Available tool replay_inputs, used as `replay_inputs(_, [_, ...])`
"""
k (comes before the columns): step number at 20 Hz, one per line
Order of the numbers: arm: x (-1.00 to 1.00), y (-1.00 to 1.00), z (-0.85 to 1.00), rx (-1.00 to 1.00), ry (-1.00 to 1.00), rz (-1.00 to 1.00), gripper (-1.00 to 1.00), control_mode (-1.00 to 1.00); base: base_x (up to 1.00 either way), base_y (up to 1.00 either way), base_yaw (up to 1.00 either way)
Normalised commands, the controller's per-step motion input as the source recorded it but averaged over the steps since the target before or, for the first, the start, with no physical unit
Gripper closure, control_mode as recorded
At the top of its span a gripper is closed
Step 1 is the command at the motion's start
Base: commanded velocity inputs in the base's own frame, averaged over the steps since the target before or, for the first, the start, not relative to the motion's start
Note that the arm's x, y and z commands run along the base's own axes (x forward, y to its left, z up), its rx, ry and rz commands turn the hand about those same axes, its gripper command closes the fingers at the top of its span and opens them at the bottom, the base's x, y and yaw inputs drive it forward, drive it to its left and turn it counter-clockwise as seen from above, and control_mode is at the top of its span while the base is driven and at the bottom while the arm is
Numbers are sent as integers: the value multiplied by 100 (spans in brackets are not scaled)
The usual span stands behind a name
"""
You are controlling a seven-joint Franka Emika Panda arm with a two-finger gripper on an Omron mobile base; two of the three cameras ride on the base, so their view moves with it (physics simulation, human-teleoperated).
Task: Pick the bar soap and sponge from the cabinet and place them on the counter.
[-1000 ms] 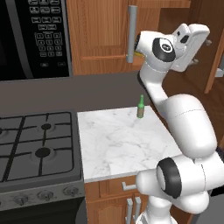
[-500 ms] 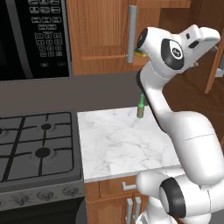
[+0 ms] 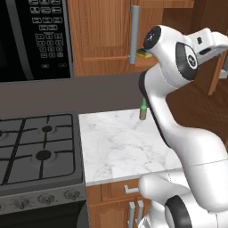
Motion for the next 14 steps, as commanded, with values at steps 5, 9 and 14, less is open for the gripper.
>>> replay_inputs(5, [-10,31,0,10,-10,18,-100,-100,0,0,0])
replay_inputs(9, [-4,29,0,14,-7,18,-100,-100,0,0,0])
replay_inputs(14, [-1,22,0,15,-5,17,-100,-100,0,0,0])
